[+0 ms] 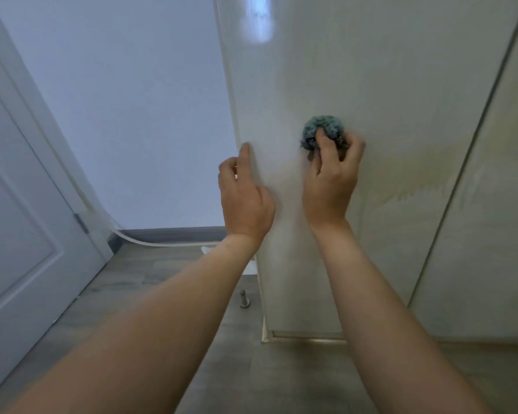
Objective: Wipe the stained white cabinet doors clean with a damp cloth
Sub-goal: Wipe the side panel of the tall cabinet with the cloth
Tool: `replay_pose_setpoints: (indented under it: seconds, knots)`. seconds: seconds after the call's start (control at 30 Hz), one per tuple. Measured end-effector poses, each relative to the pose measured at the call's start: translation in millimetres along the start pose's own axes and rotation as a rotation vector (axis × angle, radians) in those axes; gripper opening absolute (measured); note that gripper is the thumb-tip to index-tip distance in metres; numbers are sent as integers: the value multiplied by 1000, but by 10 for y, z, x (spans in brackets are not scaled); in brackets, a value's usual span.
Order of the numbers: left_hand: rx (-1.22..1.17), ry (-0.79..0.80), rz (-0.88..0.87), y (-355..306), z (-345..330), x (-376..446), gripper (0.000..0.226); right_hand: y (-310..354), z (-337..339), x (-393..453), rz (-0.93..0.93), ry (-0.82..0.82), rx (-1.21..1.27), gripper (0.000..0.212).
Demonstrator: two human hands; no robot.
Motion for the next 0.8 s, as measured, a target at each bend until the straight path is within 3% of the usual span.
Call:
replay_pose_setpoints:
  seconds: [0.1,0.13,0.17,0.23,0.37,0.43,0.5,0.6,0.67,0.8]
  knots:
    - [7,-34,97,-84,-172,-46,83,-18,-82,-225,61,281,17,33]
    - [3,-38,124,-130,-250,-68,86,-55,-34,-234,143,297,3,28]
    - [10,-29,147,-165,-301,-88,87,-68,63,-183,237,260,-24,22]
    - [34,-3,175,-250,-395,-111,87,-325,294,117,185,115,-22,22]
    - [81,-13,178,-322,-492,-121,80,-1160,744,539,-273,-346,-1,20]
    - [101,-23,181,-317,-531,-136,78,-1189,690,313,-317,-323,-8,21]
    - [129,-37,178,-309,-568,-152,76,-1014,541,81,-265,-143,-17,24]
    - [153,-38,162,-300,-605,-167,74,-920,593,142,15,14,-79,24]
    - [167,-40,152,-283,-595,-169,73,-1166,772,415,-16,-76,-82,22]
    - [190,-55,155,-298,-599,-179,72,-1525,963,494,-312,-288,14,19]
Point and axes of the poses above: each hand's wrist, its own x-axis towards the middle knuckle, its own z-axis out of the back of the hand, y = z × x, the point moved 5 cm from there along x, towards the middle knuckle, and after that the axes turned 7 degrees about -z, right-handed, at the moved point
